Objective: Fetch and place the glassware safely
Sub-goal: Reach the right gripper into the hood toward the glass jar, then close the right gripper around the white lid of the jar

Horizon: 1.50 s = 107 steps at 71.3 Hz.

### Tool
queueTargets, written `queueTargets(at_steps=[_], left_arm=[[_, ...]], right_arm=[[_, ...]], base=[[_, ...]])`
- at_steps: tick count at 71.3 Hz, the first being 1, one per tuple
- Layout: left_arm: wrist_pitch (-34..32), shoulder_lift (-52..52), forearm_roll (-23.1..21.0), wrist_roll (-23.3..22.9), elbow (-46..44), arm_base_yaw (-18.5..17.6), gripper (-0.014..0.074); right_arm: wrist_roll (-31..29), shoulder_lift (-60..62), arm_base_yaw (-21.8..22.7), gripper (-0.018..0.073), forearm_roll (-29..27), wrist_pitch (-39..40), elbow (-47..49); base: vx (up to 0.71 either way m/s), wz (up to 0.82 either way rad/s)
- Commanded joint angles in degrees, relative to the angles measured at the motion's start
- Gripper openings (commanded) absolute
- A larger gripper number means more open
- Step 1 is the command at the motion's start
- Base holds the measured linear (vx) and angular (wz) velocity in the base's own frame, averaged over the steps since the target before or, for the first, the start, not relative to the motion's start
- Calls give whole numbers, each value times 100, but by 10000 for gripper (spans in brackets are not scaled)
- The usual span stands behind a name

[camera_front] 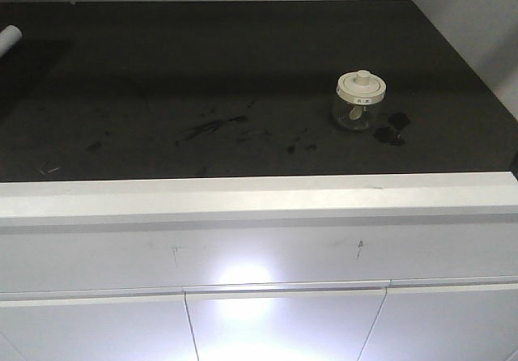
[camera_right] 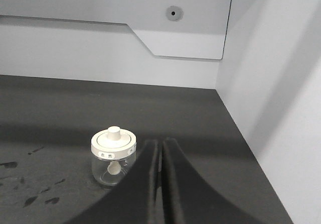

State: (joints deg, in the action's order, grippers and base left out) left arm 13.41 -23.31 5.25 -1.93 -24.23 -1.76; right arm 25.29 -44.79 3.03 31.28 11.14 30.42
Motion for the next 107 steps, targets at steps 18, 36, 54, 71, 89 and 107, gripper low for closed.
queueTargets(at_steps=[18,36,54,71,89,107], left_arm=[[-348,-38,-44,-62,-142,-40,-7],[-348,-38,-44,-62,-142,-40,-7],[-348,-38,-44,-62,-142,-40,-7],[-348,-38,-44,-62,-142,-40,-7],[-345,-38,-44,-62,-142,-40,-7],[-345,-38,-44,-62,-142,-40,-7]], right_arm=[[13,35,6,24,3,338,150],[139,-316,6,309,3,537,150],[308,-1270,6,539,-89,1622,174],[263,-2613,6,538,101,2359,714],[302,-4122,6,538,760,2571,2218],[751,-5317,-112,538,1318,2844,3534]], base=[[0,0],[0,0],[0,0],[0,0],[0,0],[0,0]])
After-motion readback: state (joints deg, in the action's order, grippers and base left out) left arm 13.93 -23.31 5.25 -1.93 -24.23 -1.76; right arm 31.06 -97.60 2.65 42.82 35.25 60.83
